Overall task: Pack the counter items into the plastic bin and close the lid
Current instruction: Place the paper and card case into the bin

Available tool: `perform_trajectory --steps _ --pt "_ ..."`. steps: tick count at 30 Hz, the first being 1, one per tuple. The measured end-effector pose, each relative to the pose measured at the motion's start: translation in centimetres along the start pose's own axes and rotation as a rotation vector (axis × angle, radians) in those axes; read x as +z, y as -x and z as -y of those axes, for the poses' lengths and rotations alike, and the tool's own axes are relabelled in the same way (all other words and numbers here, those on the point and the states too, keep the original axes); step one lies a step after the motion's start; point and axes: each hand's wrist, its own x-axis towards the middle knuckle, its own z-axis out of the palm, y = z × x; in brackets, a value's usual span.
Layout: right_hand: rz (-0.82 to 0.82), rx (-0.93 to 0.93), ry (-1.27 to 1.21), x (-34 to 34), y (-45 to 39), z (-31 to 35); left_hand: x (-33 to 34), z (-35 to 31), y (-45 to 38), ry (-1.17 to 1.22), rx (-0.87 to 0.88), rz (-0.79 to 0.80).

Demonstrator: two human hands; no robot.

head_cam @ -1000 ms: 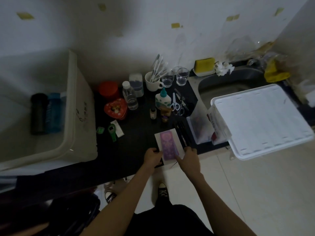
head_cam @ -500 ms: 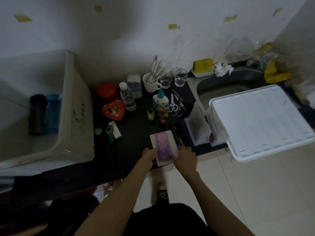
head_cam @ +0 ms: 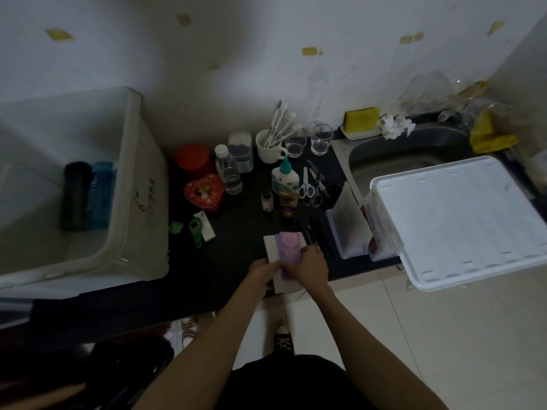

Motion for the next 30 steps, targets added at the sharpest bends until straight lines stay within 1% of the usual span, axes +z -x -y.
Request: perform_trajectory --steps 3,6,9,14,17,19,24,27,29,30 --pt "0.109 0.072 0.022 -0.3 -0.7 0.6 -0.5 -0.1 0.2 0.017 -0.008 0.015" --pt "0.173 0.076 0.057 -0.7 -1.0 0.8 -1.3 0.3 0.0 0.074 -0.013 0.042" --pt "0.222 0.108 0.017 -0.5 -1.3 0.8 -2.1 0.7 -0.1 0.119 0.0 0.072" --pt "0.33 0.117 -0.226 -1.0 -1.1 1.2 -3.1 0.8 -0.4 0.15 0.054 0.047" --pt "0.426 0.122 -0.385 -1.5 -1.1 1.3 -4.4 0.7 -0.7 0.207 0.095 0.006" --pt "0.449 0.108 -0.475 -1.9 -1.2 1.2 -5.4 0.5 -0.5 0.252 0.139 0.012" --pt "0.456 0.068 -0.621 -3.5 -0.9 1.9 -8.4 0.3 1.2 0.382 0.227 0.149" --pt "0.548 0.048 -0.725 -4.1 -0.6 2.7 -9.0 0.2 3.1 0.493 0.243 0.217" --pt "0.595 0.025 -0.729 -4.0 -0.2 3.6 -9.1 0.2 4.0 0.575 0.26 0.267" --pt "0.587 0.001 -0.697 -3.7 0.0 4.1 -9.1 0.2 4.3 0.609 0.266 0.286"
